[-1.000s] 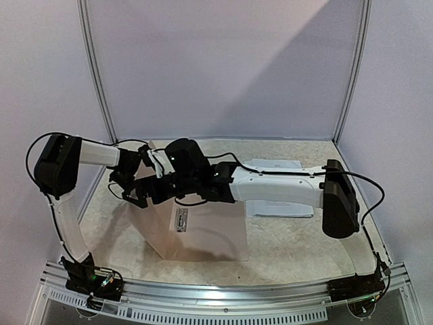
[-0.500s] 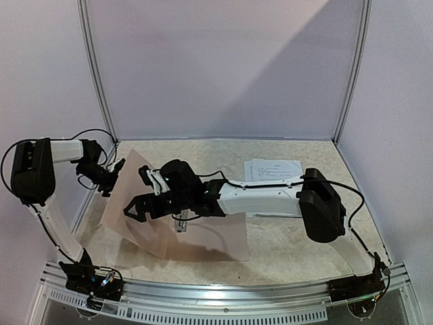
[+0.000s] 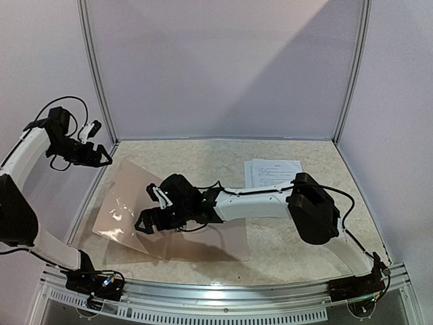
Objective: Put the files into the folder
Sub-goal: Open the folder at the center of the board, then pick up the file from the center of the board.
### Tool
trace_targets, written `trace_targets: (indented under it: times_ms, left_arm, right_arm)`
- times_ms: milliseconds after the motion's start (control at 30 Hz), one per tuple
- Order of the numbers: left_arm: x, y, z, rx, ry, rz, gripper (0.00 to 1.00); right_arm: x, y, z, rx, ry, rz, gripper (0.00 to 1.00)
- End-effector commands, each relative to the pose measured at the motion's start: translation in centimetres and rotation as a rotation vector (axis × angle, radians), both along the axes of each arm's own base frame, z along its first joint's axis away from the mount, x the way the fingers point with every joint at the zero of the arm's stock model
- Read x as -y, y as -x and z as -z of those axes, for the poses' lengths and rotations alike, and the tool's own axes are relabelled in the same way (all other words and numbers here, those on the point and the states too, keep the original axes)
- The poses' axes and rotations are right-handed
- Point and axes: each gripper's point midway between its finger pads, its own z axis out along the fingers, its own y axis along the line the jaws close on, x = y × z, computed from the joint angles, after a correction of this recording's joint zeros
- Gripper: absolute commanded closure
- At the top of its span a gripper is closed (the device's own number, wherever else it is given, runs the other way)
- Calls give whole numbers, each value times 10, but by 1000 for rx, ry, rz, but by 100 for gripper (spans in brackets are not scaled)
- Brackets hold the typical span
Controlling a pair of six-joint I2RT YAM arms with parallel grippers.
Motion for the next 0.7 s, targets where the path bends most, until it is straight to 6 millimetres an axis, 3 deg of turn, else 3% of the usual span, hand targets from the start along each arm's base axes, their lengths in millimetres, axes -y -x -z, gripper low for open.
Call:
trace_targets:
  times_ms: [0,67,133,200,267,400,500,600,667]
  left_arm:
    - [29,29,2,-76,-45,124,7]
    - [31,32,-6,-69,-59,128,8]
    - [21,32,-15,-48,-115,101,8]
    - [16,31,-25,-15,-157,92,8]
    - [20,34,-29,-10,-180,118,8]
    - [58,47,-22,-82,-151,250,9]
    - [93,48,-19,-105,-173,355,9]
    - [132,43,-19,-96,-197,468,9]
    - [156,36,-15,-106,-217,524,9]
  right_arm:
    - [28,-17,-26,58,53,48,2]
    - [50,-30,-61,117,53,98,1]
    - [73,-41,-80,158,84,129,1]
    - [111,-59,-86,189,191,197,1]
    - [160,-80,-80,221,337,303,1]
    - [285,-116,-81,224,572,540,1]
    - [372,-133,-68,142,717,663,1]
    - [443,-147,-64,130,836,744,1]
    - [478,-156,-58,98,886,772,1]
